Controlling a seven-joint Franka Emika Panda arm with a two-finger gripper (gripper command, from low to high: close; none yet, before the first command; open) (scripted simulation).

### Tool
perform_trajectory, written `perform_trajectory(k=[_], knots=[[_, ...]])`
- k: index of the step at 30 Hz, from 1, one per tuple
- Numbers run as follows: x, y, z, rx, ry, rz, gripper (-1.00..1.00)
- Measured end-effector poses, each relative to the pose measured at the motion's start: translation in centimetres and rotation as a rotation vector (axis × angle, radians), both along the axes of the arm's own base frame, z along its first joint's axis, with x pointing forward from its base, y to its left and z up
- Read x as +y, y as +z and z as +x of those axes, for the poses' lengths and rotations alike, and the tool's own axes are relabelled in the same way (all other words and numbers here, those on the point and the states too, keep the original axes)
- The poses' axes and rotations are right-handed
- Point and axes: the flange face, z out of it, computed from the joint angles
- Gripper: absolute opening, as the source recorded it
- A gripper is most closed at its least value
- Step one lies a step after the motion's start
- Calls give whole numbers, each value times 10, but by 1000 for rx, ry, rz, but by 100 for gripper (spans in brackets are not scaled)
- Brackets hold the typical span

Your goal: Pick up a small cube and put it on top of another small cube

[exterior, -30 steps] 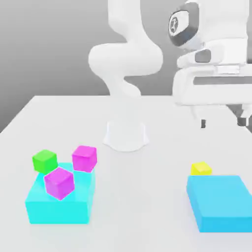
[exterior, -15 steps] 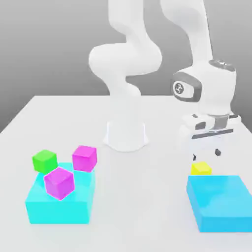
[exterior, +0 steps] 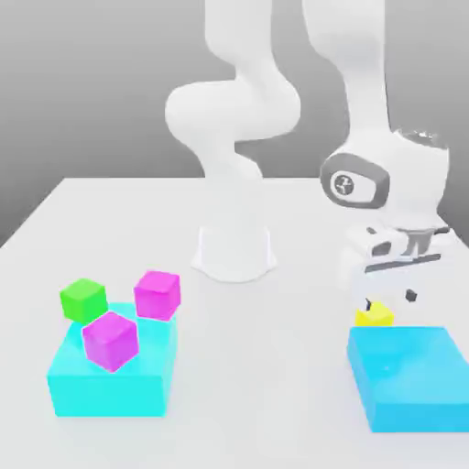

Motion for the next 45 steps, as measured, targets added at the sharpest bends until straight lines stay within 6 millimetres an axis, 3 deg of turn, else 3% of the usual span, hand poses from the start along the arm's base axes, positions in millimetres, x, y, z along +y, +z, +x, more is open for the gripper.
perform_trajectory(k=[14,15,22,34,45], knots=[[-17,-37,-5,-11,-2,12,0],[-18,-39,-5,-12,-2,12,-100],[-17,-38,-5,-12,-2,14,-100],[-1,-7,0,-3,-1,2,-100],[-1,15,-1,2,1,2,-100]])
